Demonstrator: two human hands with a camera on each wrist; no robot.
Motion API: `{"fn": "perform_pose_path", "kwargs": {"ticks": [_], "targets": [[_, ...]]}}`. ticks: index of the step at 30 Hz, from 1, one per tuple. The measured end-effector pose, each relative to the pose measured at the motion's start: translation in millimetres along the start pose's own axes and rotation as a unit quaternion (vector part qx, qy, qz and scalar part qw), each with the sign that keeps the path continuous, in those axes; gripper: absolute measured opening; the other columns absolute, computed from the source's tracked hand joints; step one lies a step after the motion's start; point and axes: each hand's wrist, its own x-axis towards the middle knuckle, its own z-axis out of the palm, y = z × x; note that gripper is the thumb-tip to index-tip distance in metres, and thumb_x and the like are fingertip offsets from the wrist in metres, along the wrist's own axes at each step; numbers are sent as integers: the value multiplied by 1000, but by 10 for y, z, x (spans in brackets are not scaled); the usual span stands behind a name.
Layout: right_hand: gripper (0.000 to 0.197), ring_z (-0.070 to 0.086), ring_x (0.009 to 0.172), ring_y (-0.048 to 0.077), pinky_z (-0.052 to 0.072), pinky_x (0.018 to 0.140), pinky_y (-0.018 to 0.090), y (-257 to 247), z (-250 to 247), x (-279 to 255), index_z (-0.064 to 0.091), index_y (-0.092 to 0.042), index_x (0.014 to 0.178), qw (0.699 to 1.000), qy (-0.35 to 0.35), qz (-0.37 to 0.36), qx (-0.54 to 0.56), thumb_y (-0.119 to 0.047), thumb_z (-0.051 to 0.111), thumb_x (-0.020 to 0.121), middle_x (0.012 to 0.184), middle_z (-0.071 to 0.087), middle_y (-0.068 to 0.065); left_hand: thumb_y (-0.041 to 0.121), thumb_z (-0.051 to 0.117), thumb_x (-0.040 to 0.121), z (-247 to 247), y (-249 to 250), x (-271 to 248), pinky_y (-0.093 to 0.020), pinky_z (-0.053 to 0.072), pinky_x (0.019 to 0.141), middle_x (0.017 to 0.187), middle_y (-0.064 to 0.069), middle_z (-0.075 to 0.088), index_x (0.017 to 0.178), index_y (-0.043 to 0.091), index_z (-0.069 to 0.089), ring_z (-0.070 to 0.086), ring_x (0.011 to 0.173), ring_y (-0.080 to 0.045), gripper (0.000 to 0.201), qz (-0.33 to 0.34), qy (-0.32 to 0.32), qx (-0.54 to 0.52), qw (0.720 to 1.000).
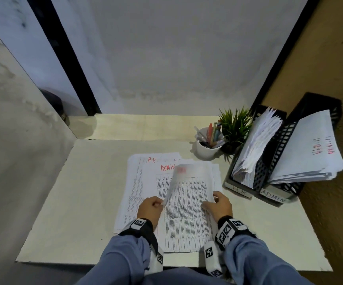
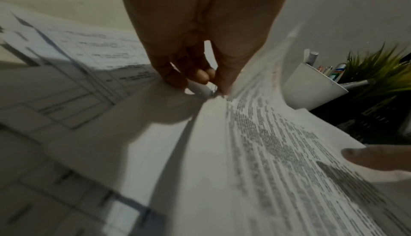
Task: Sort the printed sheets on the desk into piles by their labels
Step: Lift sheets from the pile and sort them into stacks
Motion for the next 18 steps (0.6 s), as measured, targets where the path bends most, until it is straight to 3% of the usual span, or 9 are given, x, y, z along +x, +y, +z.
{"fn": "perform_pose_path", "kwargs": {"ticks": [3,5,7,8,11,13,16,18], "targets": [[14,45,62,19,35,59,25,43,-64,79,56,-2,65,996,12,33,84,11,61,67,63,48,7,-10,52,76,-24,-2,-24,-25,39,66,82,-3,62,61,12,67,55,75,-19,31,21,10,-18,1000],[29,40,54,17,31,51,24,90,-97,137,53,-6,51,993,-6,72,97,18,52,67,53,44,6,-17,45,66,-72,21,-29,-26,40,70,80,-2,63,53,11,66,58,79,-18,37,26,24,-4,999],[47,45,51,19,36,42,21,149,-117,198,57,-12,43,987,-17,90,130,21,41,72,46,50,6,-19,41,62,-132,30,16,-26,44,67,73,-3,65,48,15,64,61,76,-21,43,29,66,7,997],[51,47,50,21,37,41,19,175,-113,215,56,-13,39,979,-20,99,180,21,35,72,44,52,8,-19,41,66,-163,29,56,-27,47,68,77,-6,67,54,15,66,63,78,-24,43,20,91,13,996],[45,47,42,22,38,40,19,224,-75,191,51,-7,36,942,-25,141,302,16,30,70,45,51,15,-4,48,82,-212,81,117,-34,44,88,114,-15,57,105,6,59,57,103,-34,27,-57,140,-10,989],[42,47,42,22,38,40,19,230,-67,168,51,-6,39,935,-25,140,324,14,31,70,47,52,16,8,54,87,-198,101,148,-33,40,92,125,-17,53,126,4,45,53,112,-34,40,-122,125,-37,984],[43,49,37,20,38,38,16,210,-74,150,50,-2,41,946,-25,109,304,22,30,70,43,53,13,22,63,85,-168,119,151,-32,40,91,123,-14,54,133,8,38,54,110,-32,57,-146,75,-60,985],[43,49,37,19,39,38,16,201,-78,140,50,-1,43,952,-23,94,290,25,29,71,43,54,12,25,70,77,-154,73,151,-33,45,89,111,-9,57,121,9,48,58,99,-28,52,-108,39,-60,992]]}}
